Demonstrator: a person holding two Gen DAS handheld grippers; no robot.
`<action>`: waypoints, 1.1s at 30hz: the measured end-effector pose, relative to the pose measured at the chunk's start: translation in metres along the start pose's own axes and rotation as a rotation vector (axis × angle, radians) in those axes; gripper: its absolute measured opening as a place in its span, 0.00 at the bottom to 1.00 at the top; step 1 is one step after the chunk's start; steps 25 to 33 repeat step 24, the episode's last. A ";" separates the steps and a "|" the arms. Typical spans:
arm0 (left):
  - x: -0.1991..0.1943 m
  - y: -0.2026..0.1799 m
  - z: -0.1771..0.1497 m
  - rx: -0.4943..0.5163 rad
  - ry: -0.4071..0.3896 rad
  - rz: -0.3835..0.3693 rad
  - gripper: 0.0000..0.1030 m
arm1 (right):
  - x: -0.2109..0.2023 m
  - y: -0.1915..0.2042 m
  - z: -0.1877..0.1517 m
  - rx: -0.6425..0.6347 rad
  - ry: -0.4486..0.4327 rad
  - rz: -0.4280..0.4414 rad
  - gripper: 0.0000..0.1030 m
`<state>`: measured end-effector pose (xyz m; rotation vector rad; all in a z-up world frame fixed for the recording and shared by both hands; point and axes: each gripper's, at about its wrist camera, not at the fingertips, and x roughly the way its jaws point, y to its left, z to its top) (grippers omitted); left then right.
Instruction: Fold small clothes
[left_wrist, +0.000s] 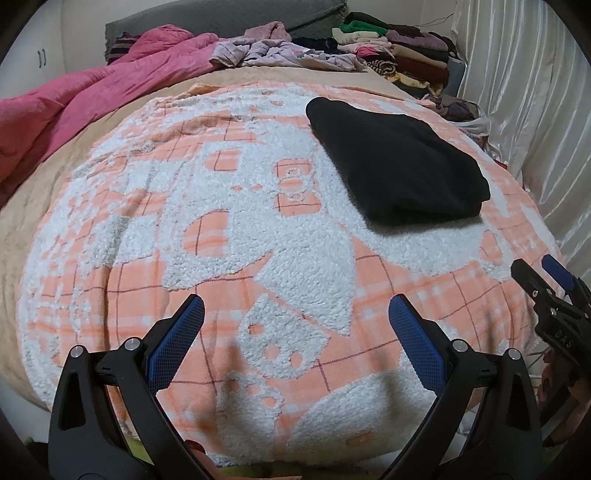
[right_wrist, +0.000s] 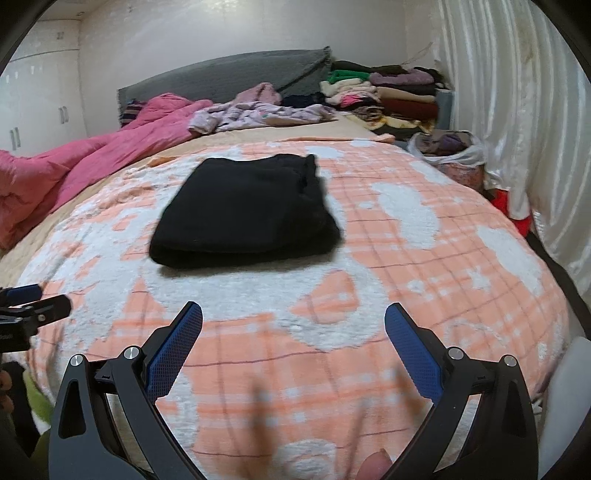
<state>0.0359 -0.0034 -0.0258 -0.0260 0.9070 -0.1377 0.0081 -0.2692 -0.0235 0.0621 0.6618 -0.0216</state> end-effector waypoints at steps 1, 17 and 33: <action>0.001 0.001 0.000 -0.006 0.004 -0.006 0.91 | -0.002 -0.006 -0.001 0.013 -0.006 -0.029 0.96; 0.032 0.210 0.068 -0.284 -0.015 0.340 0.91 | -0.064 -0.361 -0.077 0.695 0.131 -0.817 0.96; 0.065 0.346 0.109 -0.485 0.031 0.526 0.91 | -0.062 -0.466 -0.148 0.928 0.184 -0.915 0.96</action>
